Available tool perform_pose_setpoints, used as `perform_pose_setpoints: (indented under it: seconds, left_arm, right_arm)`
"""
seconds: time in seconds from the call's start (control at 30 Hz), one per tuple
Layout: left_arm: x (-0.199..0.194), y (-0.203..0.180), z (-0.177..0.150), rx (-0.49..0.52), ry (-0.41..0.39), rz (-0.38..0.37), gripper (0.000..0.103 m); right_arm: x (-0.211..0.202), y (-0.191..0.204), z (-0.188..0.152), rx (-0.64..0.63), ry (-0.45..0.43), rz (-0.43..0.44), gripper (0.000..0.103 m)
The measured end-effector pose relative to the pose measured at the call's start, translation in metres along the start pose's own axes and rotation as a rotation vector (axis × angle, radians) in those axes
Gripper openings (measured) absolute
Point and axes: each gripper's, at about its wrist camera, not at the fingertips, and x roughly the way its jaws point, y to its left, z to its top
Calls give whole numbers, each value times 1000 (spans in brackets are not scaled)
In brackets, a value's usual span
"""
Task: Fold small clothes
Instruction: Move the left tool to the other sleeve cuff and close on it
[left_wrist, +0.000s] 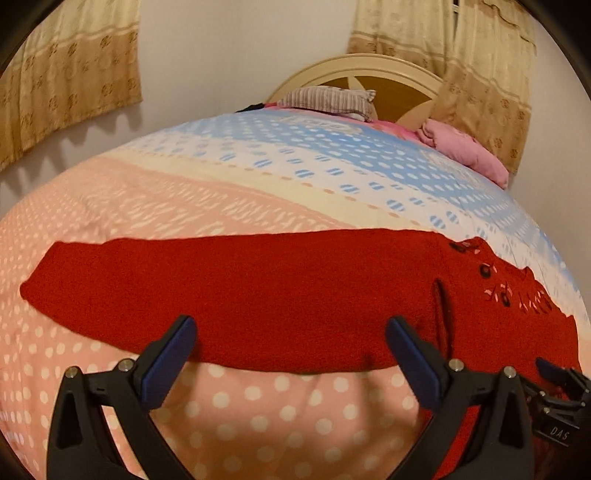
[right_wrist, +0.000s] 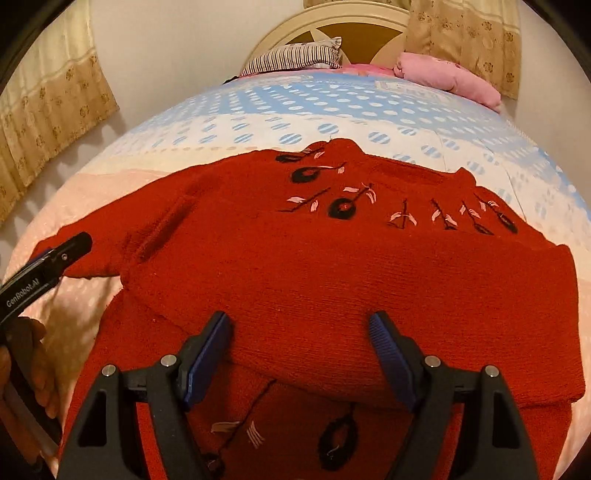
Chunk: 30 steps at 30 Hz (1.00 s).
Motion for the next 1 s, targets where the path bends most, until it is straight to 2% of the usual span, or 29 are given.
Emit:
perform_pose_setpoints:
  seconds: [0.17, 0.3, 0.4, 0.53, 0.57, 0.63, 0.8, 1.0]
  left_arm:
    - [-5, 9, -3, 11, 19, 4, 103]
    - [-14, 24, -5, 32, 18, 40, 103]
    - [-17, 43, -5, 35, 26, 72, 103]
    - [-14, 84, -10, -14, 38, 139, 103]
    - [-12, 96, -11, -46, 55, 131, 103]
    - [-14, 125, -15, -178, 79, 43, 103]
    - [-26, 174, -18, -359, 28, -27, 103]
    - [-26, 220, -20, -601, -5, -208, 103]
  right_arm:
    - [3, -1, -3, 4, -31, 2, 79]
    - [0, 3, -7, -1, -38, -9, 79]
    - [-1, 3, -9, 5, -41, -2, 79]
    - [-3, 1, -10, 18, -51, 10, 80]
    - [-4, 0, -10, 20, -52, 13, 80]
    - [-4, -1, -10, 24, -56, 16, 80]
    - [-4, 0, -11, 21, -57, 10, 80]
    - [-5, 1, -11, 18, -58, 1, 81]
